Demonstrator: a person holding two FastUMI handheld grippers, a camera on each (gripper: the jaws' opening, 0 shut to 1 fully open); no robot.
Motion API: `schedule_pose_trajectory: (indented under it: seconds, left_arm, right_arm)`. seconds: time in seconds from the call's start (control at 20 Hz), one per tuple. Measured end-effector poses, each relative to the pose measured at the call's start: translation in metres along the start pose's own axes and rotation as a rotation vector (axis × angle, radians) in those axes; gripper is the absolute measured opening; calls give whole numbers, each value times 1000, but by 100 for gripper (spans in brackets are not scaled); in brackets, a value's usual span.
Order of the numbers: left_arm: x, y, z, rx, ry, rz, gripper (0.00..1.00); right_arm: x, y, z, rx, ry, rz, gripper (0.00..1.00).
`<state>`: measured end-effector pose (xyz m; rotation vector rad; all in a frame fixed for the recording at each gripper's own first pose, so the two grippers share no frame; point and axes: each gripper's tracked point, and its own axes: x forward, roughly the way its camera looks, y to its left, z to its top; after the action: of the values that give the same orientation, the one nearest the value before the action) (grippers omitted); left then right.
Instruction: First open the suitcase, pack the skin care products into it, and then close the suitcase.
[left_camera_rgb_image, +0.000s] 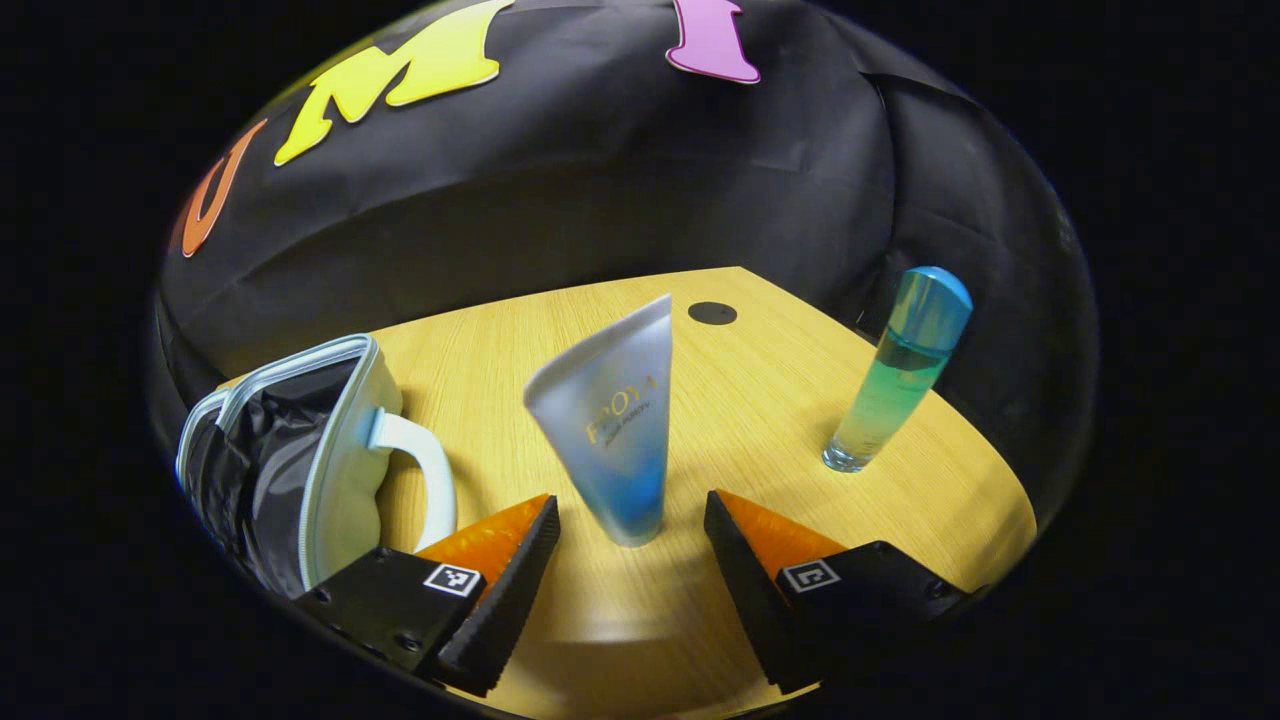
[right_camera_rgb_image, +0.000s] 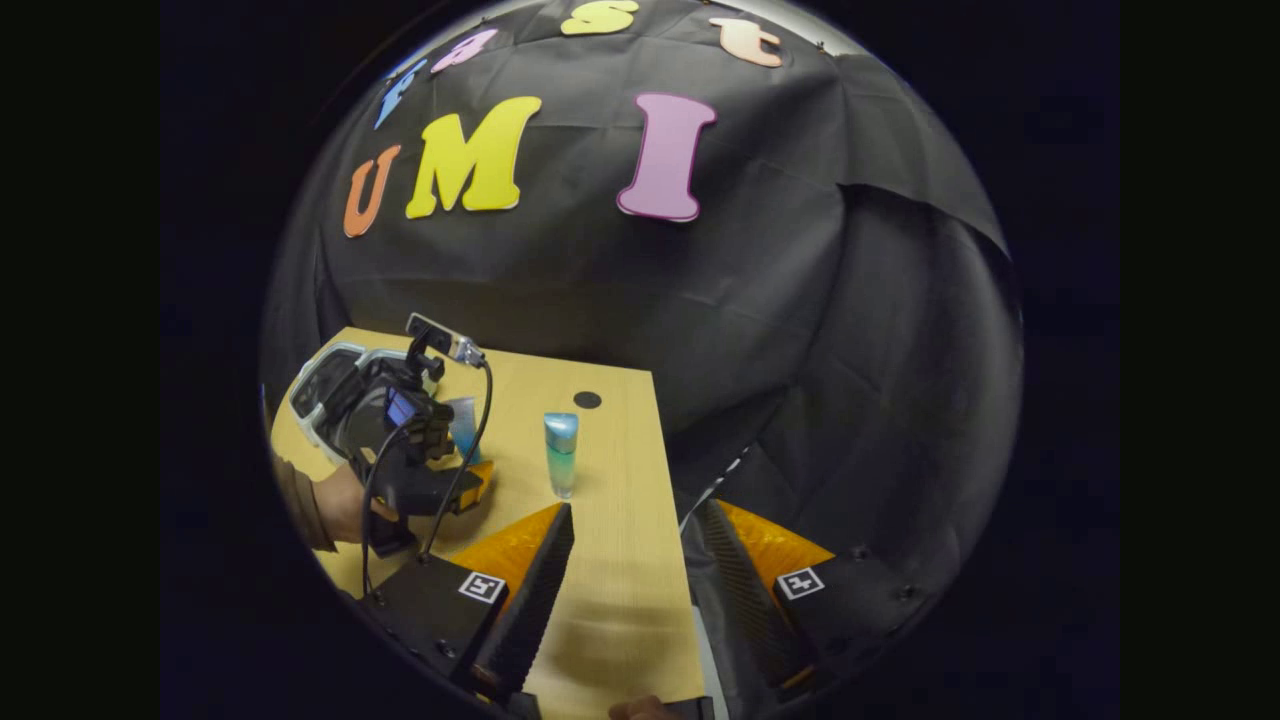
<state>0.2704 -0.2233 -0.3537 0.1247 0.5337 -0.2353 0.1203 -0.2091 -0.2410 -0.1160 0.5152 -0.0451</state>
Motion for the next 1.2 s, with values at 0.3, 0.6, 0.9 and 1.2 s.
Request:
schedule_pose_trajectory:
  seconds: [0.3, 0.6, 0.9, 1.2]
  left_arm:
    - [11, -2, 6, 44, -4, 4, 56]
    - [-9, -11, 6, 61, 39, -28, 42]
    - [-88, 4, 32, 37, -11, -41, 42]
    - [-173, 47, 24, -47, -4, 30, 42]
  right_arm:
    - [27, -2, -19, 30, 40, 18, 80]
    - [81, 37, -13, 6, 23, 93, 79]
    - [136, 77, -2, 33, 24, 154, 80]
    - [180, 101, -7, 13, 29, 145, 80]
